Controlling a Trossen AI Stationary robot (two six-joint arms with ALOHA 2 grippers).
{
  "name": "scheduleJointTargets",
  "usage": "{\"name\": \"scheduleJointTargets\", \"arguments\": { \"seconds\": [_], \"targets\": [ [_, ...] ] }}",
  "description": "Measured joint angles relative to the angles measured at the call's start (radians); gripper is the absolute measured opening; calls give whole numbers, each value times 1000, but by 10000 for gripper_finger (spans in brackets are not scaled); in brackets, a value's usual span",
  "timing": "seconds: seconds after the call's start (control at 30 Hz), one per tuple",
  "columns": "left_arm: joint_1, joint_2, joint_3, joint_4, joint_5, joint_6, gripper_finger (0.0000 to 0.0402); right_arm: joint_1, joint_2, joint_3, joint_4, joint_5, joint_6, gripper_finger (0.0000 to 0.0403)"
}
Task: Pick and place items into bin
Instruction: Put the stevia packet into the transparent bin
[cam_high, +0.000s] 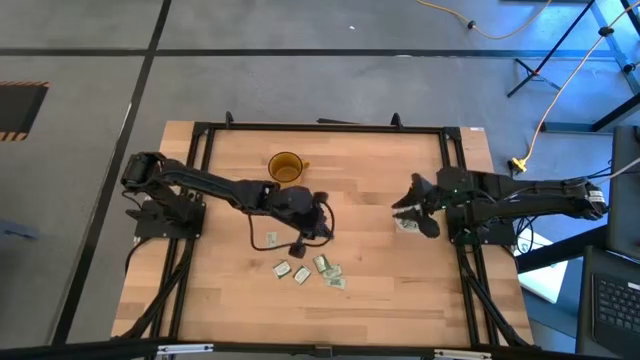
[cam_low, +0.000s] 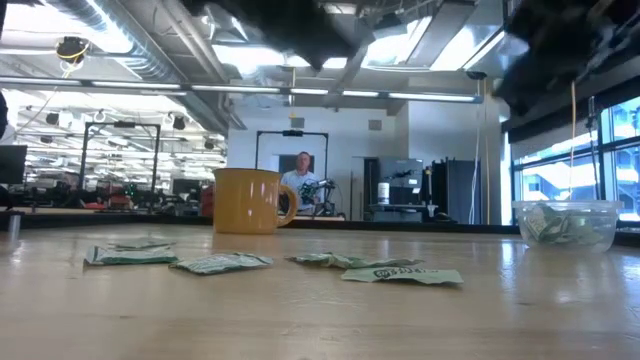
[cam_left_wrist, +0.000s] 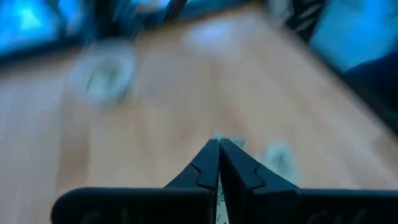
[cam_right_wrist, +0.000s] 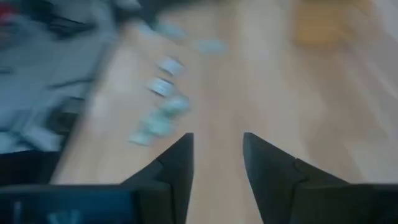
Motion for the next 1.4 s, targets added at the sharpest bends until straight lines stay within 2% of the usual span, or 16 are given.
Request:
{"name": "scheduleJointTargets", "arguments": {
  "seconds": [0.17, 0.27, 0.37, 0.57, 0.7, 1.2, 1.4],
  "targets": [
    [30, 48, 0, 297, 265, 117, 5, 3, 20, -37, 302, -208, -115, 176],
    [51, 89, 1, 456, 391, 153, 4, 22, 44, -57, 446, -232, -137, 186],
    [70, 130, 1, 593, 450, 159, 3, 49, 88, -73, 543, -234, -176, 188],
    [94, 207, 2, 773, 484, 166, 6, 94, 230, -76, 698, -233, -208, 188],
    [104, 236, 2, 845, 538, 147, 4, 110, 330, -76, 801, -196, -255, 188],
    [110, 235, 2, 857, 551, 165, 5, 138, 546, -76, 1086, -183, -219, 187],
    [110, 235, 2, 857, 551, 184, 4, 154, 553, -75, 1114, -183, -199, 157]
  ]
}}
